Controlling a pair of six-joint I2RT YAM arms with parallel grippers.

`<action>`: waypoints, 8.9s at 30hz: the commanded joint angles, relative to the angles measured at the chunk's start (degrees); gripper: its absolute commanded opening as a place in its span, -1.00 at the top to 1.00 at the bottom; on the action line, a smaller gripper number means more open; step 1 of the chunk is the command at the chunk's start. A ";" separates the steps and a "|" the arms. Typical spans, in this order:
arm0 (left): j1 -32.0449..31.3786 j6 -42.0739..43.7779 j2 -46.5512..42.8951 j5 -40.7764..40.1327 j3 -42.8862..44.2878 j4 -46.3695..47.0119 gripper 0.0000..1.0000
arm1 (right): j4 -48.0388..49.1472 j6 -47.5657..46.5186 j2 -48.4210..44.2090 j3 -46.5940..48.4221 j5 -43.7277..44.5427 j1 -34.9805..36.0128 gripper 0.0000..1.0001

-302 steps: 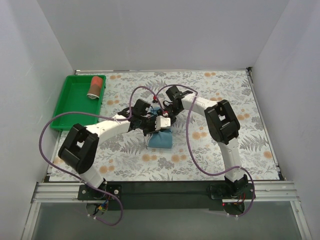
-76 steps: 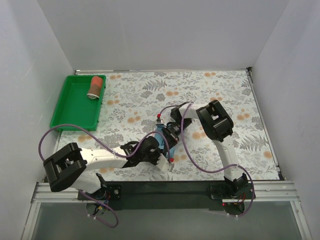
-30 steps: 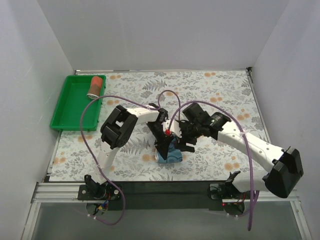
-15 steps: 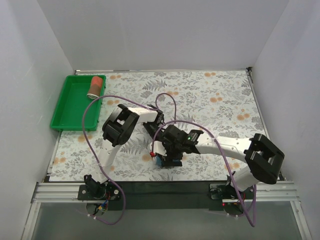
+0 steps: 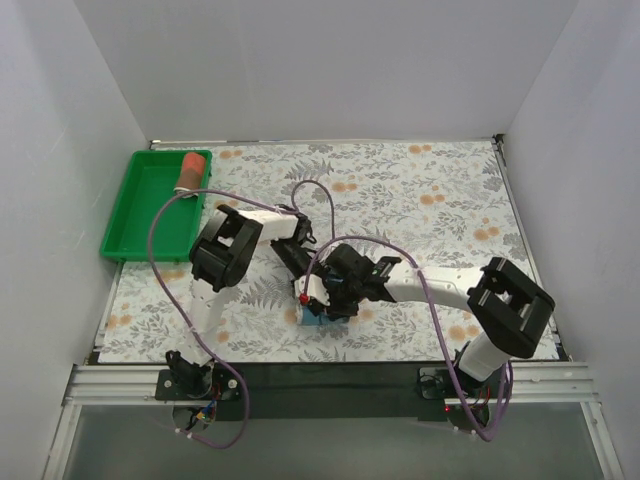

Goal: Roll the towels
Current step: Roll the towel, then place the rolled towel into the container

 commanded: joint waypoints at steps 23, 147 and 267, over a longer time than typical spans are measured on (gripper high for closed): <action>9.24 12.97 -69.39 -26.90 -33.54 29.18 -0.60 | -22.10 9.16 26.61 19.20 -29.95 -12.49 0.97; 23.71 14.72 -52.69 -23.02 -17.11 29.71 -0.67 | -28.07 2.04 25.10 22.72 -28.44 -13.10 0.97; 50.94 -18.64 15.40 -40.44 46.77 36.91 1.00 | -48.65 -0.07 24.42 38.28 -42.34 -44.66 -0.97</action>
